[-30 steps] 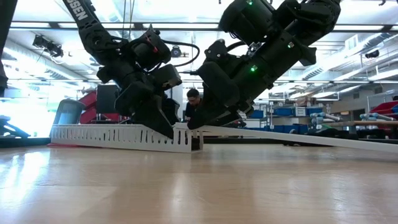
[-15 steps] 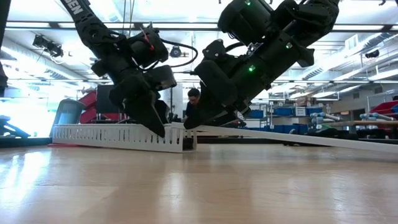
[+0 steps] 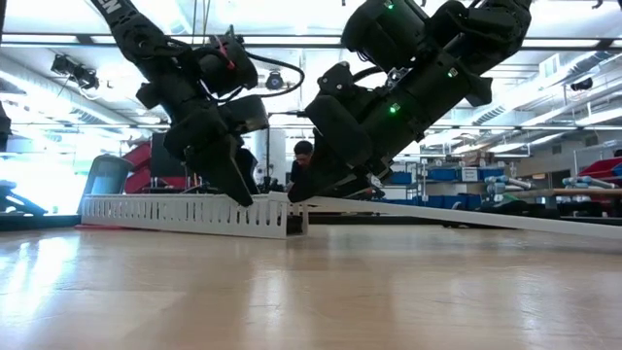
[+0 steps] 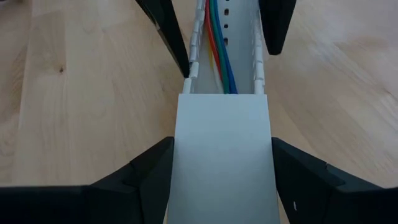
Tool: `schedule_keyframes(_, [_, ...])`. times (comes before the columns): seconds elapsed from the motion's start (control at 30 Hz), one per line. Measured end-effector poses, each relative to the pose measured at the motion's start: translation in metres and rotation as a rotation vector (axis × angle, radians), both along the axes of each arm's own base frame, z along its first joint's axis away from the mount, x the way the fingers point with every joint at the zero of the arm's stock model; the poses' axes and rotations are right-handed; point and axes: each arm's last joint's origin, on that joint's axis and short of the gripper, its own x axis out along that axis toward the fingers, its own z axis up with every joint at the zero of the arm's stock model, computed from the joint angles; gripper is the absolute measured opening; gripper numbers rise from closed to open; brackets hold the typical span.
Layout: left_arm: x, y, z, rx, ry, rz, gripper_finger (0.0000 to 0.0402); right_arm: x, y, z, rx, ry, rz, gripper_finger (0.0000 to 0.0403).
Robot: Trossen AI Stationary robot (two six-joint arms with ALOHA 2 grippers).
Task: Ziptie cables
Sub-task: Close the white cable duct
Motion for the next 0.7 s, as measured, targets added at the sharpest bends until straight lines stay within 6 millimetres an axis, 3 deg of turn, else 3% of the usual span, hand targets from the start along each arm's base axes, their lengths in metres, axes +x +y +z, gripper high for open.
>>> schedule_keyframes(0.33, [0.000,-0.002,0.016,0.040,-0.101,-0.124,0.0344,0.001,0.000,0.001,-0.007,-0.011,0.012,0.0241])
schedule_keyframes(0.7, [0.005,0.000,0.018,0.092,-0.147,-0.089,0.0344,0.001,0.000,0.001,-0.005,-0.015,0.019,0.0243])
